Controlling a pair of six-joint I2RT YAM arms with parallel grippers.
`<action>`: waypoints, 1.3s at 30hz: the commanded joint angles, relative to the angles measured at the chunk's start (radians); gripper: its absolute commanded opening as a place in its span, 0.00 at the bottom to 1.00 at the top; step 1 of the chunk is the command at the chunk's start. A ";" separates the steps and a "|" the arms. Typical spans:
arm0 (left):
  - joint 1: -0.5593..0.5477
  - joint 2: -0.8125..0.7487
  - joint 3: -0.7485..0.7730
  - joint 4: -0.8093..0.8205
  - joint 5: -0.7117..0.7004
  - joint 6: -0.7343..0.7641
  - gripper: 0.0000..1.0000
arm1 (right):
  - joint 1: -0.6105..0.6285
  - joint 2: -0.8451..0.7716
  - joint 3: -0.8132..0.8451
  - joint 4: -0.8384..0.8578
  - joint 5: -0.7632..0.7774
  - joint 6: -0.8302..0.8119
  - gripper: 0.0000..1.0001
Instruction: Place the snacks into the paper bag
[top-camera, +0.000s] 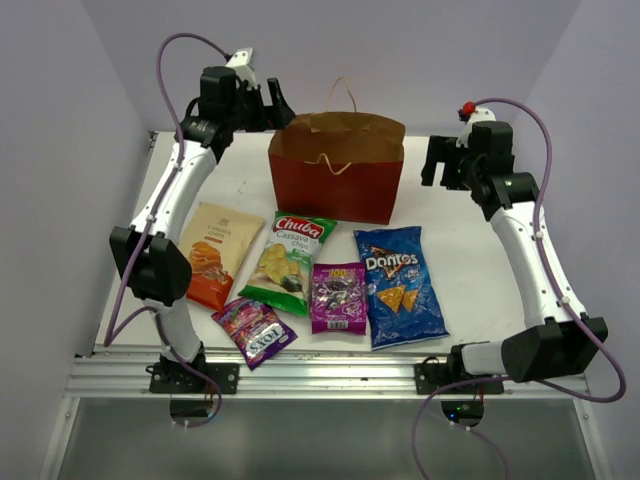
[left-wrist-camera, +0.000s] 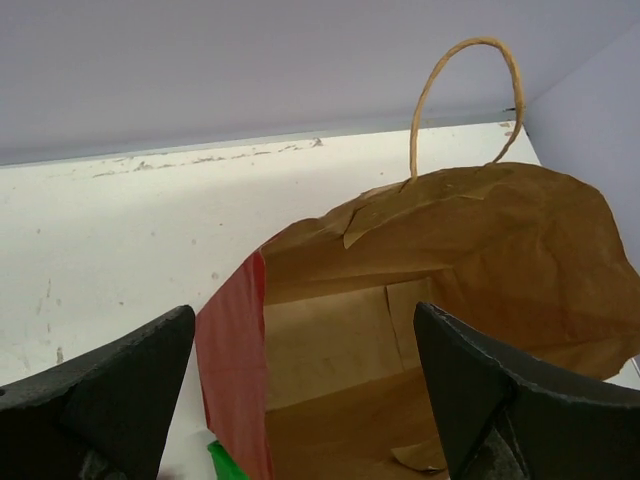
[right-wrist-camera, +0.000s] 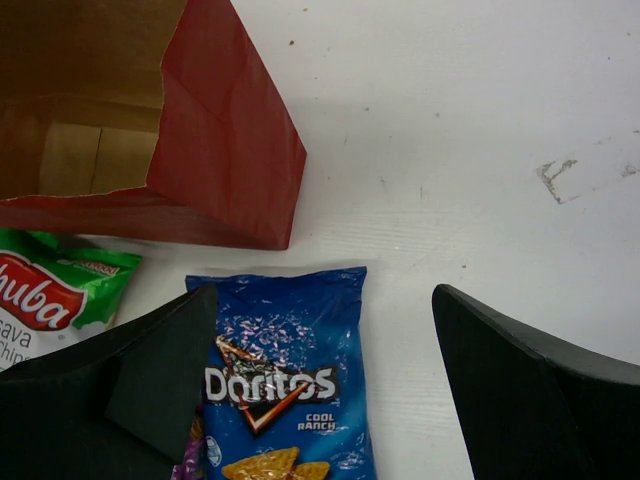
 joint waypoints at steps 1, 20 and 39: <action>-0.018 -0.011 -0.012 -0.036 -0.056 0.030 0.94 | 0.005 -0.002 0.021 0.027 -0.009 0.014 0.92; -0.039 0.009 -0.072 -0.067 -0.133 0.068 0.16 | 0.005 0.015 -0.369 0.160 -0.092 0.049 0.92; -0.038 -0.029 -0.129 -0.116 -0.228 0.111 0.00 | 0.003 0.263 -0.604 0.241 -0.330 0.037 0.57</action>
